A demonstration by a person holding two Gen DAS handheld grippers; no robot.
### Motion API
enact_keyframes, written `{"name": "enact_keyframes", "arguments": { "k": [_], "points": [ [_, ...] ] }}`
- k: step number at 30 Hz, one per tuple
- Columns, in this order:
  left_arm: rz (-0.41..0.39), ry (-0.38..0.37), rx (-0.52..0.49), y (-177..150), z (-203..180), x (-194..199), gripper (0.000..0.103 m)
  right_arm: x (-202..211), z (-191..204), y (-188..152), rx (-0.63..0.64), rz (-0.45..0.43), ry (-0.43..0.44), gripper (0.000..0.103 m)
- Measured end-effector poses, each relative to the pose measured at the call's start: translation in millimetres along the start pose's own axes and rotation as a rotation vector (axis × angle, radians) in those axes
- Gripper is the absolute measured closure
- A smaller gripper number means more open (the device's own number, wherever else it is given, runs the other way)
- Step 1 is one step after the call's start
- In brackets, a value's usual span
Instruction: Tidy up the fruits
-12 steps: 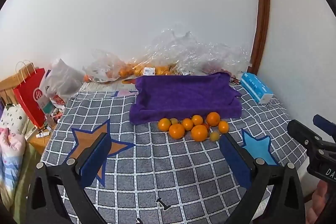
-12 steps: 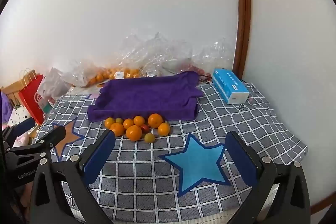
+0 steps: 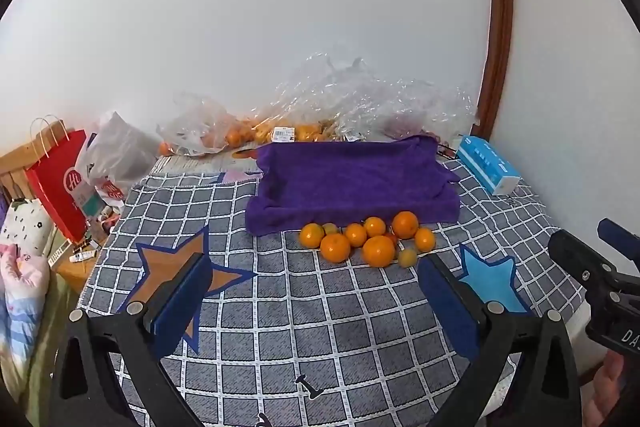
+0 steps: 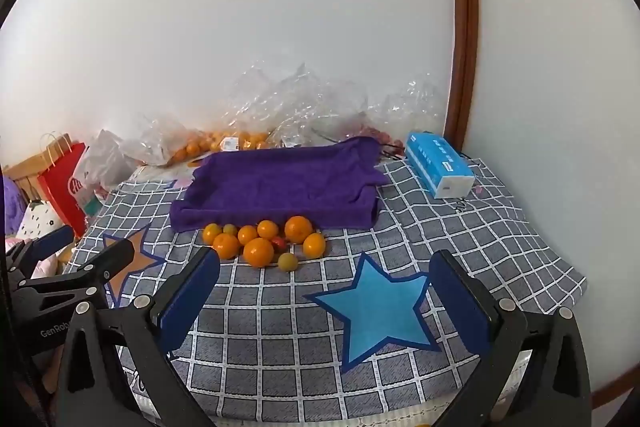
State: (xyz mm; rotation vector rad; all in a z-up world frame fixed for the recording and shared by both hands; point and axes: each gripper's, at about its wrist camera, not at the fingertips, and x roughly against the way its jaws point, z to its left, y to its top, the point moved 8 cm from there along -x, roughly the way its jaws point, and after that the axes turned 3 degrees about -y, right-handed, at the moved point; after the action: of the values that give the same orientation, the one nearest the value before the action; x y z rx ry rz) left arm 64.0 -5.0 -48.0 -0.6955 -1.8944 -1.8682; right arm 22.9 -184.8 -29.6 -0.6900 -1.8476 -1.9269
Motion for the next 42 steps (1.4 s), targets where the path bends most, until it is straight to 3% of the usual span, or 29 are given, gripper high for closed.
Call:
{"name": "enact_keyframes", "arguments": {
  "k": [42],
  "points": [
    [-0.012,-0.008,0.044,12,14,-2,0.000,-11,16,3,0.024,0.005,0.023,0.000]
  ]
}}
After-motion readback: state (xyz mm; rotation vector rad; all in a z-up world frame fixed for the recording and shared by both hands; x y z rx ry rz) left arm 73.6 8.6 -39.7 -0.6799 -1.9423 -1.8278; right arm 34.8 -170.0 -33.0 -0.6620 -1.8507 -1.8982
